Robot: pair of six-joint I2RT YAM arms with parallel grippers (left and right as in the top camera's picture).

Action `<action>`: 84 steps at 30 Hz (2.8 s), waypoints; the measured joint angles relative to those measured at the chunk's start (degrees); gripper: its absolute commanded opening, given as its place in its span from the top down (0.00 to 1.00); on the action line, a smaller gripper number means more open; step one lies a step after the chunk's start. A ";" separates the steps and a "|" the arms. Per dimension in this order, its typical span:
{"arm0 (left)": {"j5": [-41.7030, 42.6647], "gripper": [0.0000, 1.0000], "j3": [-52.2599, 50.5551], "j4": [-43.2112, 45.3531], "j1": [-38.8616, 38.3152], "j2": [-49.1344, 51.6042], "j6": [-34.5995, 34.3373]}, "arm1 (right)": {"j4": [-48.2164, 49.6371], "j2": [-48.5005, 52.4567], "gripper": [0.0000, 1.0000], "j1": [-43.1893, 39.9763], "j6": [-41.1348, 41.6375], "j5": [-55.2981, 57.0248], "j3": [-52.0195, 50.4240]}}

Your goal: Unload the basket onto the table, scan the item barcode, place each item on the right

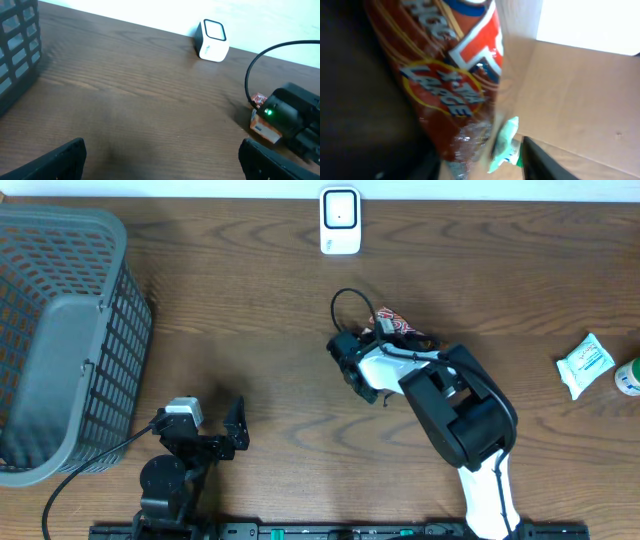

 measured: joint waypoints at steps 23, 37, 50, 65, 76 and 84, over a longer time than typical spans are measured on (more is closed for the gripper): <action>0.00 0.02 0.00 0.00 -0.02 0.00 0.00 | -7.34 -3.98 0.99 -4.52 -3.96 -18.64 3.28; 0.00 0.02 0.00 0.00 -0.02 0.00 0.00 | -22.64 -19.43 0.99 -7.02 -4.48 -91.23 1.68; 0.00 0.02 0.00 0.00 0.00 0.00 0.00 | -23.56 -21.09 0.85 -9.75 -3.87 -107.12 1.68; 0.00 0.02 0.00 0.00 -0.02 0.00 0.00 | -23.47 -26.99 0.07 -1.77 4.35 -89.74 1.66; 0.00 0.02 0.00 0.00 -0.02 0.00 0.00 | -21.38 -26.12 0.15 9.33 12.94 -58.18 0.46; 0.00 0.02 0.00 0.00 0.00 0.00 0.00 | -17.62 -23.15 0.19 12.02 13.53 -52.94 0.31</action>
